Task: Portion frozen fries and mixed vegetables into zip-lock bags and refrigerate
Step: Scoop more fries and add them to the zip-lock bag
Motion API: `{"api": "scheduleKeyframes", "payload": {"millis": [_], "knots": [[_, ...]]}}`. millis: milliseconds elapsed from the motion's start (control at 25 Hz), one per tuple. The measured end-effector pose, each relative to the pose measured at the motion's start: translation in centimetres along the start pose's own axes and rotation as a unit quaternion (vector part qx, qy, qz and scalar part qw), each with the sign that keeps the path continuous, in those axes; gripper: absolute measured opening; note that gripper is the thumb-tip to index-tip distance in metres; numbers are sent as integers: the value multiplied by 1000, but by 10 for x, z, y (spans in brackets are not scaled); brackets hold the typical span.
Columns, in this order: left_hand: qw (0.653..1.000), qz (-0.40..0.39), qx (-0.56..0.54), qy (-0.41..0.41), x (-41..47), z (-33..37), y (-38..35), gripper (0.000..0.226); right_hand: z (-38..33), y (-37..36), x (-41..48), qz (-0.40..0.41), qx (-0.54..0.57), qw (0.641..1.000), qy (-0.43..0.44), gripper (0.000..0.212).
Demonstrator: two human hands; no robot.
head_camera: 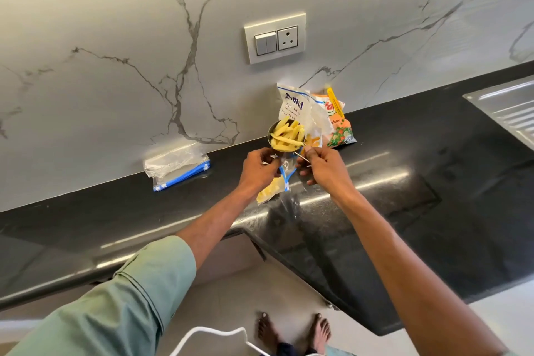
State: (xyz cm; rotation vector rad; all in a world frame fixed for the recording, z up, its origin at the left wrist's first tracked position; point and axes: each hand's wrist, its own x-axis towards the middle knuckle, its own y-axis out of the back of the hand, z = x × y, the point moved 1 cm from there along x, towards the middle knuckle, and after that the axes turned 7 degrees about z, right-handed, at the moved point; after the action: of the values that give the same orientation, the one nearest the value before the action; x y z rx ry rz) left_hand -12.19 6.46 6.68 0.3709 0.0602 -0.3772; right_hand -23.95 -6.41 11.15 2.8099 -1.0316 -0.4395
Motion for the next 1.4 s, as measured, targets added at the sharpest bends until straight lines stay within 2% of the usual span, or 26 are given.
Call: {"api": "scheduleKeyframes", "payload": {"millis": [160,280,400,560,760,960,1080,1120,1240,1400], "knots": [[997,29,-45,48,0,1,4,23,14,6,4,29,-5,999,-26,27],[996,35,-52,62,0,5,7,22,26,8,2,36,-80,996,-22,28],[999,39,5,24,-3,9,8,23,29,5,0,54,-187,981,9,36],[997,59,56,-14,-5,12,8,23,21,-5,-9,94,-337,933,82,36],[983,59,151,-88,-9,17,5,26,6,-19,-13,91,-389,912,92,27],[977,61,173,-110,-11,24,6,22,-17,-28,-14,73,-454,880,115,23],[971,46,189,-138,-12,27,12,35,-12,-30,-8,74,-412,903,94,22],[959,27,223,-173,-12,28,14,38,-10,-28,-5,68,-387,917,75,25],[912,-11,325,-250,-14,29,18,28,-8,-15,4,27,-280,959,10,30],[911,-52,321,-253,-13,27,17,26,-4,0,11,-8,-177,984,-18,24]]}}
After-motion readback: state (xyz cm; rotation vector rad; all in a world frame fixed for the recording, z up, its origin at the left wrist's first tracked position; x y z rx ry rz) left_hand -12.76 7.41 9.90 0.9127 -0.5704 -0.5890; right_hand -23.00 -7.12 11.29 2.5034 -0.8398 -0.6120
